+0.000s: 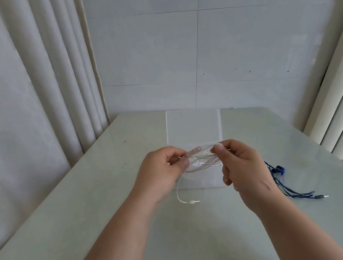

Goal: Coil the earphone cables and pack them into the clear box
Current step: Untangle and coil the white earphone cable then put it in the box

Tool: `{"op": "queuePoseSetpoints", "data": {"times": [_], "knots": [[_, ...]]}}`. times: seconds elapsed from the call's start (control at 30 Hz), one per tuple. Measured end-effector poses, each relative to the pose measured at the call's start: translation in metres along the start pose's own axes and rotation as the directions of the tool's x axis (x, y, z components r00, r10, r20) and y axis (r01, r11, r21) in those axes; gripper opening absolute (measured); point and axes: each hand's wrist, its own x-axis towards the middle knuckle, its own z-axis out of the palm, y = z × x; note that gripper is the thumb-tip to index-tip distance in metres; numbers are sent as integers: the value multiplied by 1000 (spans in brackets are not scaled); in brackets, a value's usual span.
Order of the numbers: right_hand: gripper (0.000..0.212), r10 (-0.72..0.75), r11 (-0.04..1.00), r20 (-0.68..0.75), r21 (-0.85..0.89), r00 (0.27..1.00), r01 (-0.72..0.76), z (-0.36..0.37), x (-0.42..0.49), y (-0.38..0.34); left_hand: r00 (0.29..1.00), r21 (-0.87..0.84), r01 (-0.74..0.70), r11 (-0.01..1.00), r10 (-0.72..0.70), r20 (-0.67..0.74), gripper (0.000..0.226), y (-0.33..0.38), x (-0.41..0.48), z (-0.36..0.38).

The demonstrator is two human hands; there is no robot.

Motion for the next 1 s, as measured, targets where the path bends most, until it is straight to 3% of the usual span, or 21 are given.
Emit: {"op": "queuePoseSetpoints", "data": {"times": [0.1,0.23,0.3,0.37,0.43,0.5,0.57,0.7,0.87,1.0], "knots": [[20,25,999,10,-28,1000,-24,1,1,3,999,26,31,999,-31,-17,10,-3,1,-2],[23,33,987,32,-158,999,-28,2,4,11,997,-233,75,969,-80,-13,16,-1,2,-2],[23,32,976,43,-215,999,-22,3,4,13,997,-277,75,958,-78,1,14,0,3,-4],[23,51,991,62,-128,997,-43,4,4,13,999,-177,46,983,-42,28,9,-2,3,-4],[24,56,998,84,-19,995,-54,4,3,11,997,54,-5,999,1,73,13,-4,2,-2],[25,48,999,87,3,995,-49,4,3,10,993,285,-73,956,45,106,13,-5,1,3],[25,49,999,81,-1,996,-49,5,3,11,988,374,-129,918,85,131,21,-6,0,6],[24,61,998,62,26,996,-63,3,5,13,983,382,-147,912,93,156,27,-9,1,4],[23,96,991,73,90,993,-102,2,6,12,987,374,-155,914,160,17,24,-9,1,4],[27,115,982,165,-167,980,-87,7,0,11,966,281,-149,948,200,-162,31,-8,5,3]]}}
